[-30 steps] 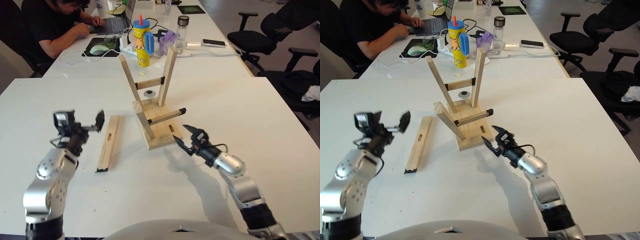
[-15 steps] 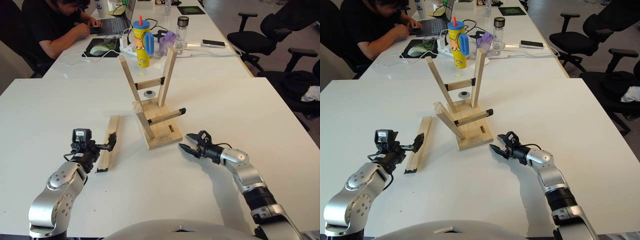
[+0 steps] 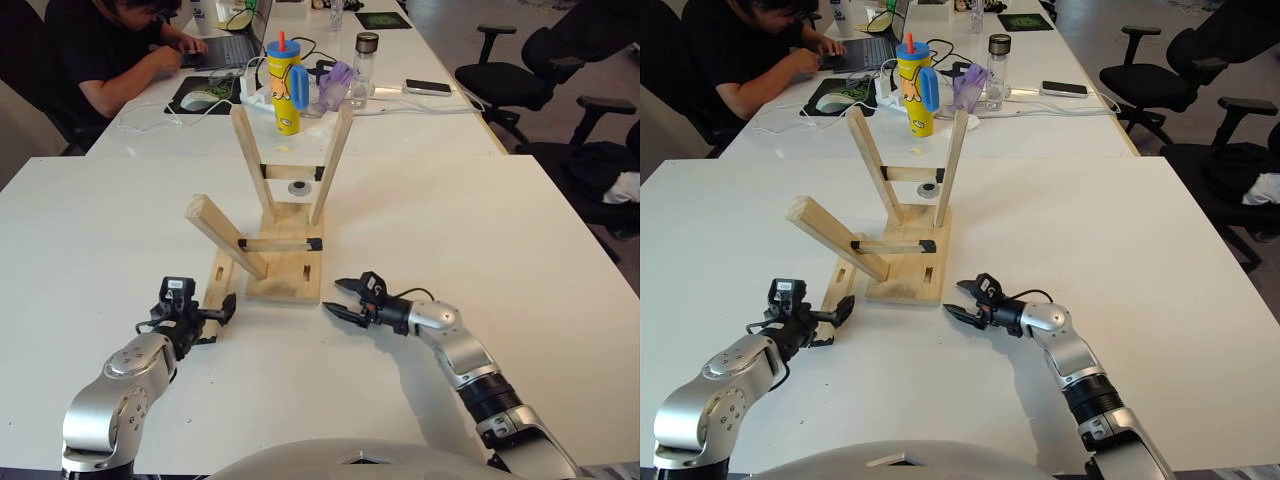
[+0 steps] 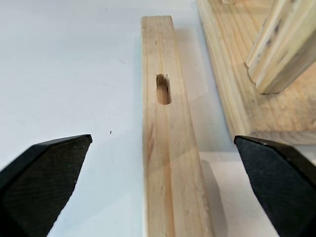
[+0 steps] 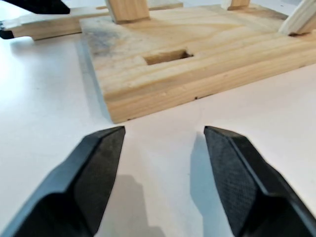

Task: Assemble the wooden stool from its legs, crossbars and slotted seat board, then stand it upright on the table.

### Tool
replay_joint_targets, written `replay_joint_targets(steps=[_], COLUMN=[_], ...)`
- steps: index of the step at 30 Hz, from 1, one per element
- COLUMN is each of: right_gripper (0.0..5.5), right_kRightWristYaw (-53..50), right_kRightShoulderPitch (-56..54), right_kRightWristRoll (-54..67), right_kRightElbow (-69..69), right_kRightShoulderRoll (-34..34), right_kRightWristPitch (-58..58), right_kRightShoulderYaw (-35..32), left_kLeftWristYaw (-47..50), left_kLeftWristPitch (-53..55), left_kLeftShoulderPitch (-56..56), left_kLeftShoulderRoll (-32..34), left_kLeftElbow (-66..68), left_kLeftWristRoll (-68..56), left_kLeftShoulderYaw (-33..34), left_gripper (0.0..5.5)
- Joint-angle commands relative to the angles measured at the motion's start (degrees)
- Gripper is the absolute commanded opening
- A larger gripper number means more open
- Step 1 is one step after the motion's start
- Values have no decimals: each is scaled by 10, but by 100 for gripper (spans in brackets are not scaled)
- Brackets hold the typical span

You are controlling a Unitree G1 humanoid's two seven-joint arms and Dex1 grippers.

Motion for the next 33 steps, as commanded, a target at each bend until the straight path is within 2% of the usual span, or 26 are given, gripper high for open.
replay_joint_targets(steps=[1, 4, 8, 16, 23, 27, 30, 33], right_gripper=[295, 295, 295, 295, 295, 295, 295, 295], right_kRightWristYaw=[-24, -34, -55, -119, -210, -222, -210, -203], right_kRightShoulderPitch=[19, 31, 40, 16, -45, -71, -79, -86], right_kRightWristRoll=[-13, -13, -7, 38, 36, 35, 49, 65], right_kRightElbow=[5, -2, -15, 17, 45, 63, 76, 85], right_kRightShoulderRoll=[-13, -15, -9, 5, 15, 9, 9, 12], right_kRightWristPitch=[10, 13, 22, 67, 96, 92, 92, 94], right_kRightShoulderYaw=[-18, -28, -44, -133, -194, -207, -217, -231], left_kLeftWristYaw=[-11, -23, -39, -65, -58, -31, -22, -23], left_kLeftWristPitch=[17, 34, 53, 72, 94, 57, 26, -62], left_kLeftShoulderPitch=[15, 22, 14, -49, -104, -145, -195, -271], left_kLeftShoulderRoll=[17, 21, 23, 31, -6, -35, -24, -14], left_kLeftElbow=[8, 9, 23, 57, 68, 93, 127, 162], left_kLeftWristRoll=[20, 19, 18, 20, 5, 16, 27, 21], left_kLeftShoulderYaw=[-8, -10, -13, -16, 7, 45, 76, 136], left_gripper=[538, 538, 478, 365, 256, 204, 204, 204])
